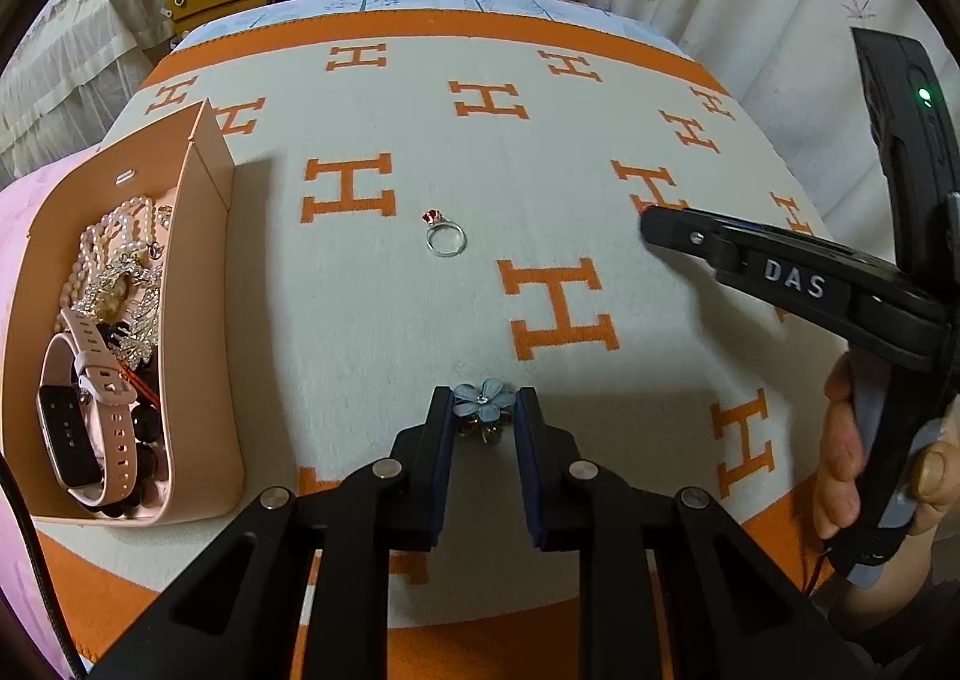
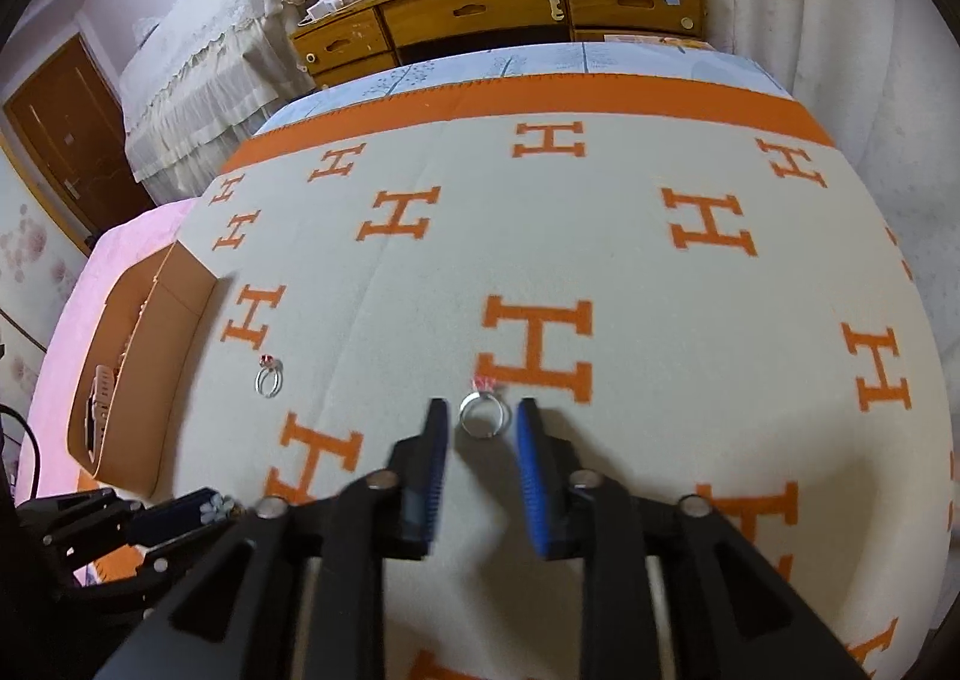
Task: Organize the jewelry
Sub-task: 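Grasp blue flower brooch with left tool while right tool grasps silver ring, then carry flower brooch in left tool while right tool carries ring into box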
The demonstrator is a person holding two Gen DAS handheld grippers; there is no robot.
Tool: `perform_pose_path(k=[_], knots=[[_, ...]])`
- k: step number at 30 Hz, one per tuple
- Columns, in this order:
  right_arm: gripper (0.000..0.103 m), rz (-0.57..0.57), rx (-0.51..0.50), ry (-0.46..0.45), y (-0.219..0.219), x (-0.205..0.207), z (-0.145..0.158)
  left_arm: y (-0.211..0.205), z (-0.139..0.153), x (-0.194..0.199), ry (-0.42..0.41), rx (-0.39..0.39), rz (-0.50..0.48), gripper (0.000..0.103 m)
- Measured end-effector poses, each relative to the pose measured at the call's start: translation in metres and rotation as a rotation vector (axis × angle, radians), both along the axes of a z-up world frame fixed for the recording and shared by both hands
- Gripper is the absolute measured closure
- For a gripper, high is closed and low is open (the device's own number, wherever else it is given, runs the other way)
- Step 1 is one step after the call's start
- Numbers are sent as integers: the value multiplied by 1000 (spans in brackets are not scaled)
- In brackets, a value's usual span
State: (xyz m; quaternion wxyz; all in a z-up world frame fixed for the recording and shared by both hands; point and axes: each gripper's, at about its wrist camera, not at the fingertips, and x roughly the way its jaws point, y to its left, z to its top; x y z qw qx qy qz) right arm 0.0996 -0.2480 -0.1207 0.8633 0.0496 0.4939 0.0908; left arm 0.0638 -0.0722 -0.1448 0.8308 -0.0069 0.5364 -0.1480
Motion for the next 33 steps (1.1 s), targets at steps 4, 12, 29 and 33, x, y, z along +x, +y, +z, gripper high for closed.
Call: perform_pose_path(k=[4, 12, 29, 33], knots=[[72, -10, -48, -18, 6, 7, 2, 2, 0, 2, -4, -15, -5, 85], [89, 11, -241, -75, 27, 3, -2, 8, 0, 3, -8, -40, 2, 85], [89, 26, 75, -115, 35, -18, 46, 59, 74, -7, -252, -28, 133, 85], [89, 135, 145, -159, 73, -21, 73, 107, 105, -2, -339, 4, 265, 85]])
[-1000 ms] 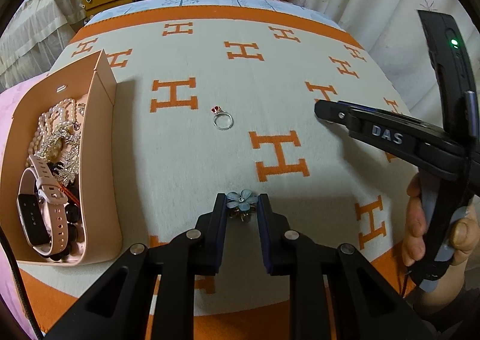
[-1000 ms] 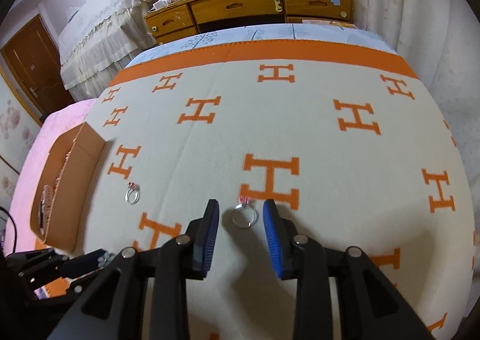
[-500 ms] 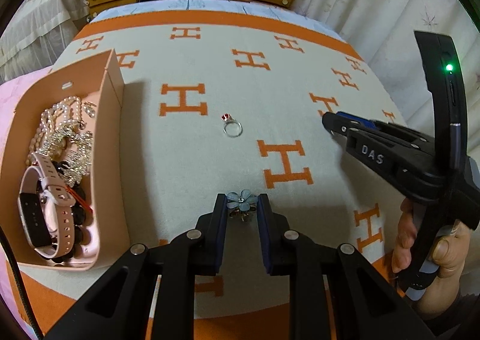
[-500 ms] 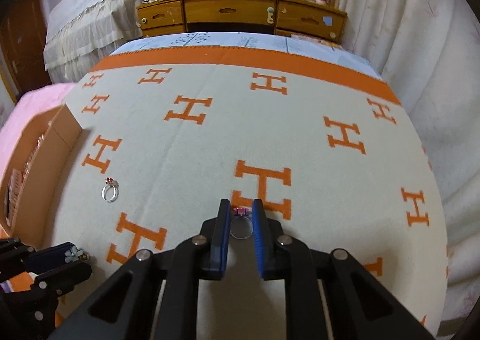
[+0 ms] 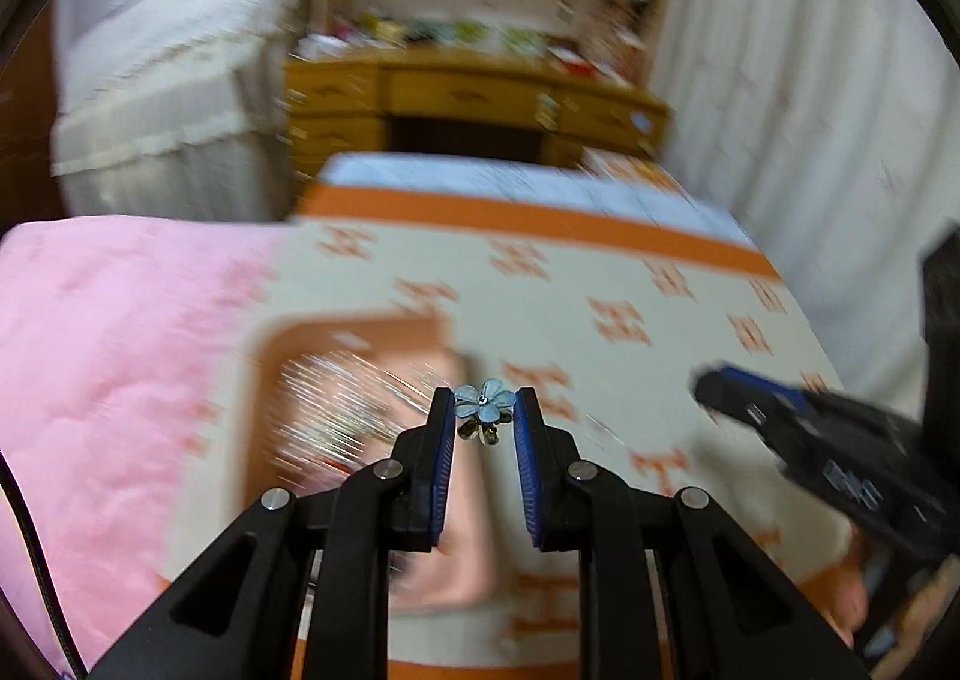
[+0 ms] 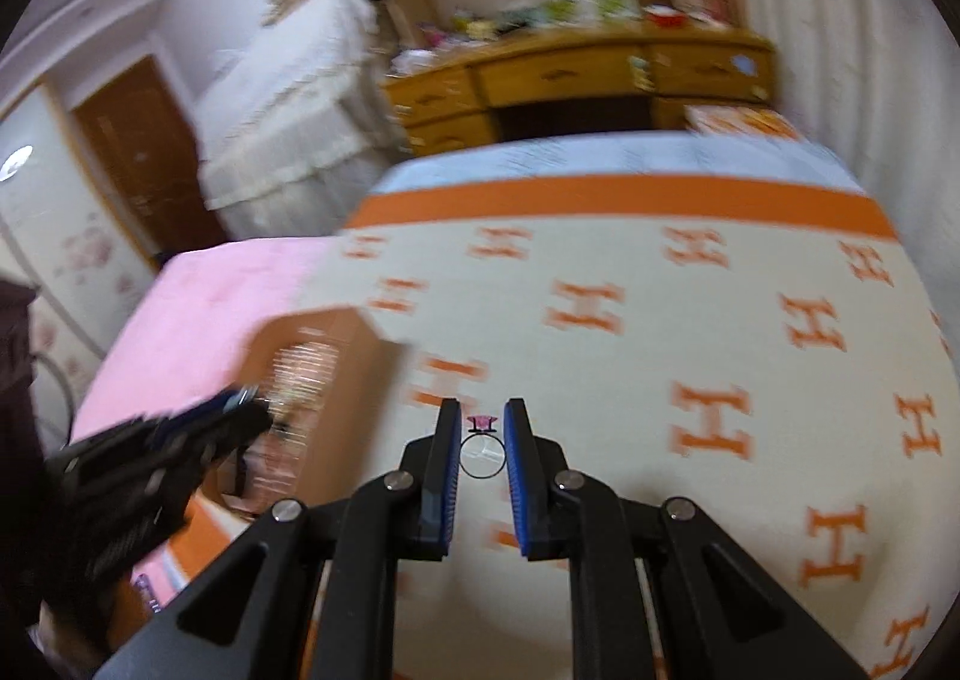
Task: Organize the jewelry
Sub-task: 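Carry flower brooch in left tool while right tool carries ring into box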
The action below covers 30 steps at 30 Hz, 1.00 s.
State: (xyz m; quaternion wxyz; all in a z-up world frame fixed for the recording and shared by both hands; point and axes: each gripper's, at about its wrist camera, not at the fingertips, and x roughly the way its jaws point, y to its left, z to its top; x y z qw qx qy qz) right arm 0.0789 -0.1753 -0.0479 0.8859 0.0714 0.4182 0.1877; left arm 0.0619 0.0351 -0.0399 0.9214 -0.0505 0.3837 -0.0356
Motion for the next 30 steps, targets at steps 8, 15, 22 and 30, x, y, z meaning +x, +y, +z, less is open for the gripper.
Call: perform_pose_path(k=[8, 15, 22, 30], knots=[[88, 165, 147, 11, 83, 28, 34, 85, 25, 18, -42, 1, 183, 85], [87, 152, 85, 87, 130, 59, 9, 99, 13, 38, -15, -20, 142, 85], [87, 140, 29, 163, 142, 76, -13, 100, -2, 53, 13, -80, 112, 50], [87, 129, 50, 117, 132, 62, 1, 105, -1, 45, 4, -111, 132, 39]])
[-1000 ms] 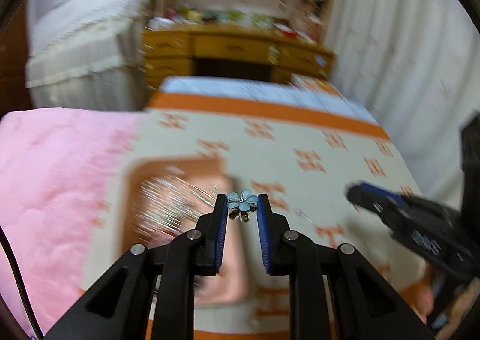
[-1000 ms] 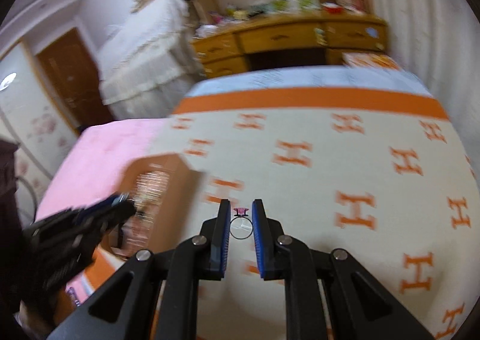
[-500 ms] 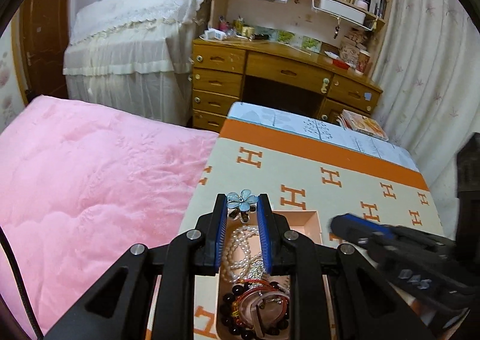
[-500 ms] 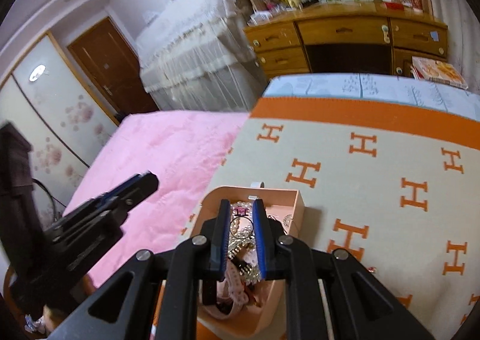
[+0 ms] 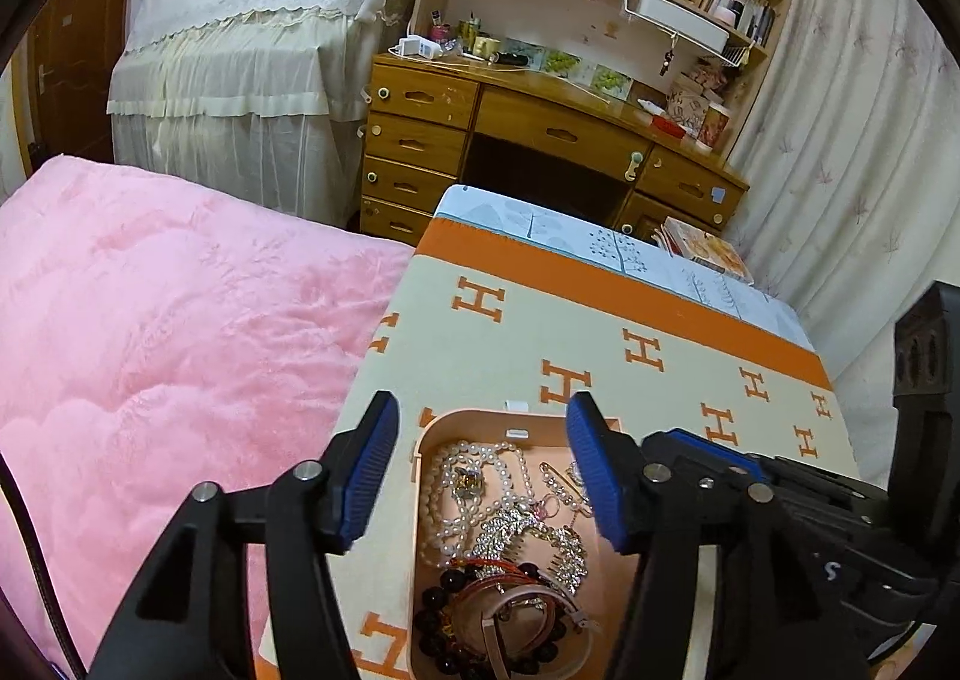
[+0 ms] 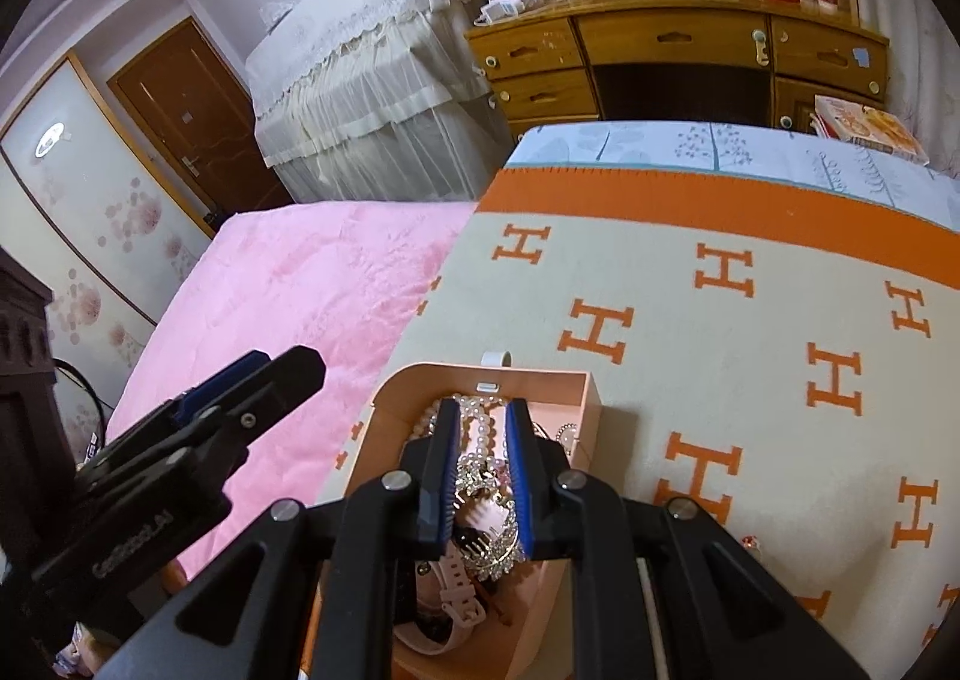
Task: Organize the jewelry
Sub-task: 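Carry flower brooch in left tool while right tool carries ring into box, then reach the right tool to the red-stone ring and grasp it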
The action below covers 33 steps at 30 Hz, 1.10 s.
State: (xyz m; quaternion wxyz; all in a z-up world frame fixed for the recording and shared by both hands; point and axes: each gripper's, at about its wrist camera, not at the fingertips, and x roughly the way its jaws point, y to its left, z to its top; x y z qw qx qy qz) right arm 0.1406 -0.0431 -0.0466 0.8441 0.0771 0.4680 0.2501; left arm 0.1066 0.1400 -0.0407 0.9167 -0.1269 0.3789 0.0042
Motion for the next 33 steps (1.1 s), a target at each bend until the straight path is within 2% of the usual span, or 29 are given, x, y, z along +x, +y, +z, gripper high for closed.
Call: perform_pose_path(k=[1, 6, 10, 17, 18, 20, 22, 26, 33], knots=[[87, 1, 2, -7, -2, -3, 3, -1, 1, -1, -4, 2, 4, 33], [87, -14, 1, -51, -17, -16, 15, -11, 11, -9, -36, 25, 4, 25], [87, -34, 4, -73, -37, -24, 23, -25, 16, -15, -54, 30, -6, 12], [86, -99, -26, -126, -79, -35, 32, -60, 14, -20, -47, 49, -80, 12], [84, -111, -34, -129, -85, -35, 32, -66, 12, -20, -42, 49, -96, 11], [67, -135, -47, -131, -94, -36, 29, -78, 9, -20, -28, 50, -128, 11], [63, -166, -54, -138, -104, -38, 24, -89, 6, -19, -15, 56, -153, 11], [63, -193, -95, -117, -115, -38, 6, -102, 0, -17, 9, 59, -171, 10], [63, -209, -155, -23, -119, -27, -37, -113, -14, -4, 70, 21, -180, 10]])
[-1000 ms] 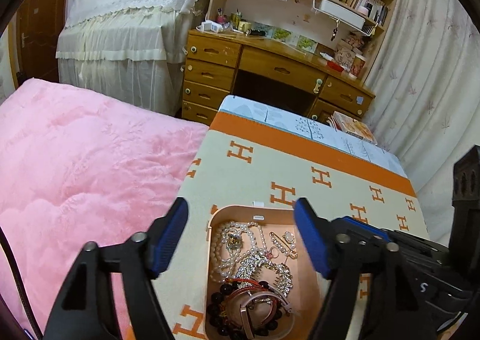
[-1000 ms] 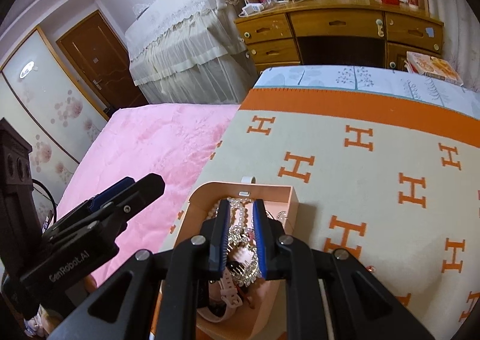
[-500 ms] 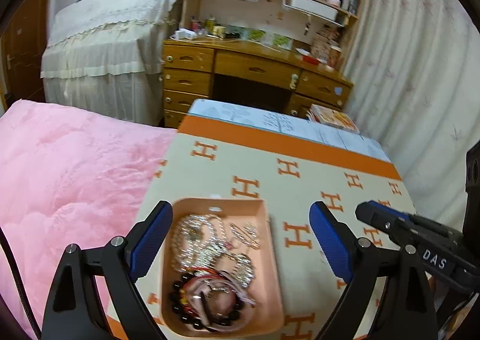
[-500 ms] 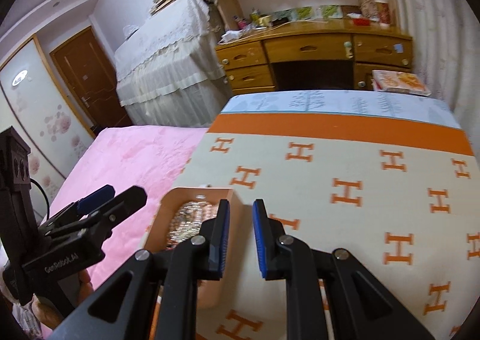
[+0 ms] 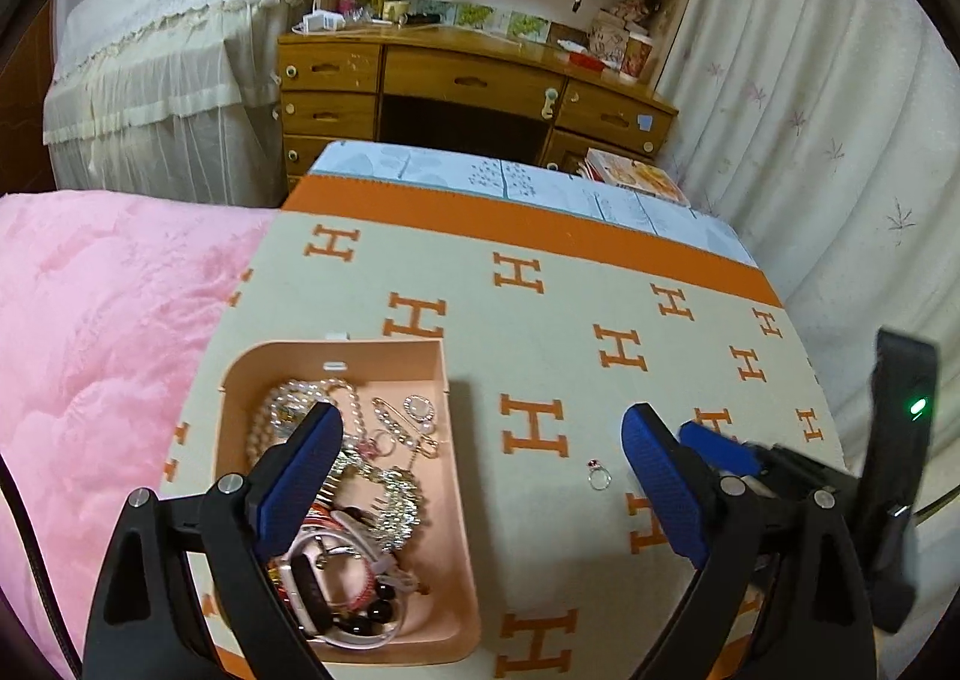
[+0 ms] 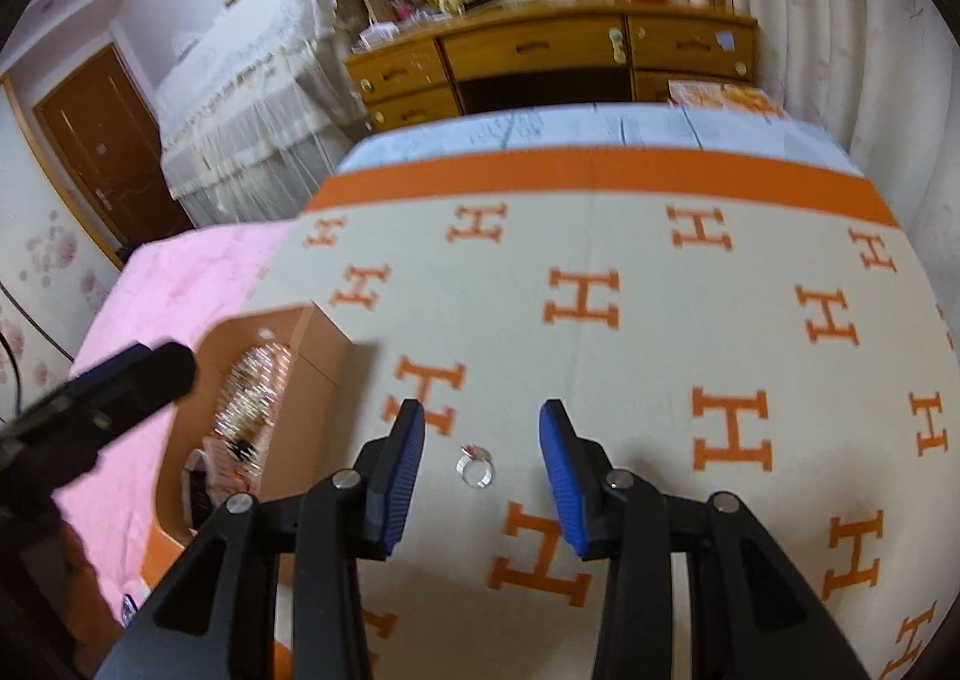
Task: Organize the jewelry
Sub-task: 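Reach the right tool to the red-stone ring and grasp it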
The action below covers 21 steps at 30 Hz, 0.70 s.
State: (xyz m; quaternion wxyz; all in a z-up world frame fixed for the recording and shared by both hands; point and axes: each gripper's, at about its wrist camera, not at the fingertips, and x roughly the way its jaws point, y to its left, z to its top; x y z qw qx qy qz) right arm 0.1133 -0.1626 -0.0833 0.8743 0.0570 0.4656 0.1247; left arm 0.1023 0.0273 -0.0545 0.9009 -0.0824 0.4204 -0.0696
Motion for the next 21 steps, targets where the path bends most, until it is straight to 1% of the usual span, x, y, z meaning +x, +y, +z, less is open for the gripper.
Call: perform_pose_path(k=[4, 7, 10, 15, 21], knots=[[63, 39, -42, 40, 10, 3, -20, -6, -9, 5, 18, 9, -15, 10], [63, 71, -82, 44, 19, 0, -29, -8, -18, 8, 44, 18, -31, 10], [63, 90, -127, 39, 25, -1, -36, -10, -27, 12, 67, 20, -45, 10], [63, 104, -146, 46, 28, -1, -43, -11, -38, 17, 92, 26, -49, 10], [64, 138, -222, 1, 38, -7, -45, -2, -47, 24, 121, -1, -24, 10]])
